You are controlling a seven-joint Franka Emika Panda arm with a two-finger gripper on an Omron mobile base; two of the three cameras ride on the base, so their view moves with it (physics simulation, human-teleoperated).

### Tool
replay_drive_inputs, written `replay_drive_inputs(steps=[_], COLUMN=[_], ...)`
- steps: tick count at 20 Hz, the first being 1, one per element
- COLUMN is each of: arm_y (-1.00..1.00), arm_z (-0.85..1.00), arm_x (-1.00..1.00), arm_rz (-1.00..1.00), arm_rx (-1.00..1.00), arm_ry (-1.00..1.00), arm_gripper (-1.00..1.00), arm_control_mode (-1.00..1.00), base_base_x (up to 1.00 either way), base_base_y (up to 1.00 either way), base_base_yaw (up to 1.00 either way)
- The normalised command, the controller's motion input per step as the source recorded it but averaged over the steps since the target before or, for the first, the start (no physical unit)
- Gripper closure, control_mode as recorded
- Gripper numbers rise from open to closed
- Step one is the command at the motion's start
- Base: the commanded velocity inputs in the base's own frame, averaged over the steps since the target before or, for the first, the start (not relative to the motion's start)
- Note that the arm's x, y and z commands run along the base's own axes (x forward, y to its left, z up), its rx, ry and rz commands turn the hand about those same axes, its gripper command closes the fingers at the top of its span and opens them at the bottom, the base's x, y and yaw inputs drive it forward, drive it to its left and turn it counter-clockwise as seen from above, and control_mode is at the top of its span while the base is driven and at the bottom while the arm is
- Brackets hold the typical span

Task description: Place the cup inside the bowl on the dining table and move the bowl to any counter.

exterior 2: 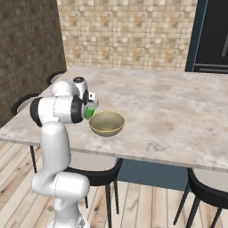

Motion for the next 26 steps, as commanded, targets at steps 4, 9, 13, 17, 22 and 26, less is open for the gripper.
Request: replay_drive_inputs(steps=[4,9,13,17,22,26], arm_y=[0.0,0.0,0.0,0.0,0.0,0.0], arm_z=[0.29,0.29,0.29,0.27,0.24,0.07], arm_x=[0.0,0.0,0.0,-0.01,-0.13,-0.17], arm_rz=[0.01,0.01,0.01,0.01,0.0,0.0], arm_rx=[-0.08,-0.1,-0.09,-0.05,-0.02,0.0], arm_ry=[0.0,0.0,0.0,0.01,0.01,0.0], arm_gripper=[1.0,1.0,1.0,1.0,1.0,1.0], arm_control_mode=[-1.0,-1.0,-1.0,-1.0,-1.0,-1.0], base_base_x=[0.0,0.0,0.0,0.0,0.0,0.0], base_base_y=[0.0,0.0,0.0,0.0,0.0,0.0], base_base_yaw=[0.0,0.0,0.0,0.0,0.0,0.0])
